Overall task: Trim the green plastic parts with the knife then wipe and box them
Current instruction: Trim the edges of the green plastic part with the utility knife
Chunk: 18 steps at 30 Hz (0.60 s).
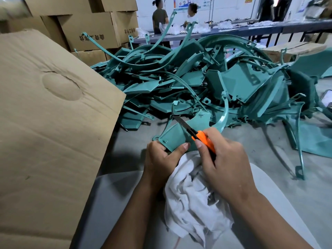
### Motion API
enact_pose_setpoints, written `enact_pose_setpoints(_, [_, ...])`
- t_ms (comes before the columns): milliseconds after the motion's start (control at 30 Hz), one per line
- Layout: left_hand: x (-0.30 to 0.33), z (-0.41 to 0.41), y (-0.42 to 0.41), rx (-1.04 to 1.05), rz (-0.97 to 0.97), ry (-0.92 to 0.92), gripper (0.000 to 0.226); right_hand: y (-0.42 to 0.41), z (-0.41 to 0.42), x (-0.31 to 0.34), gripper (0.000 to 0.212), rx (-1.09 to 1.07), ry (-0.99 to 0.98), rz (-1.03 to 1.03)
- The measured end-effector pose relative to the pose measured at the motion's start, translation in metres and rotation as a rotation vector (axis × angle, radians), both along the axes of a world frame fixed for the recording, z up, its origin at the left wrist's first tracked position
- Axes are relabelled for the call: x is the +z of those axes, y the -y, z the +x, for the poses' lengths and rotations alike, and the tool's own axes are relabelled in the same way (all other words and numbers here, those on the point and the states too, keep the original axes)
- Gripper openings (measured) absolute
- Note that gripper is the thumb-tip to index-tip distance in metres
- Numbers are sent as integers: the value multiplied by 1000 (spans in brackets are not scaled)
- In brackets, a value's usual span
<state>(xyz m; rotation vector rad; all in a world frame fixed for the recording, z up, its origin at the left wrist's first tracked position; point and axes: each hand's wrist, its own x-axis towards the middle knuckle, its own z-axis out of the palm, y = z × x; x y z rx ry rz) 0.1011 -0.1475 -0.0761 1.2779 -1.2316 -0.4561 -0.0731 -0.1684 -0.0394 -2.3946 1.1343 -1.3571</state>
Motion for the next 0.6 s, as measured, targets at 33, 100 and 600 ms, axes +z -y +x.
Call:
enact_pose_setpoints(33, [-1,1,0,9,5,2,20,0,0,1,20,-9,-8,-4])
enact_pose_setpoints(100, [-3,3,2,32,21,20,25,-1,0,3,20,-22,-12,-19])
enact_pose_setpoints(600, [-3,15,5,249,-42,289,39,9,-18,14,16,-265,-7,-24])
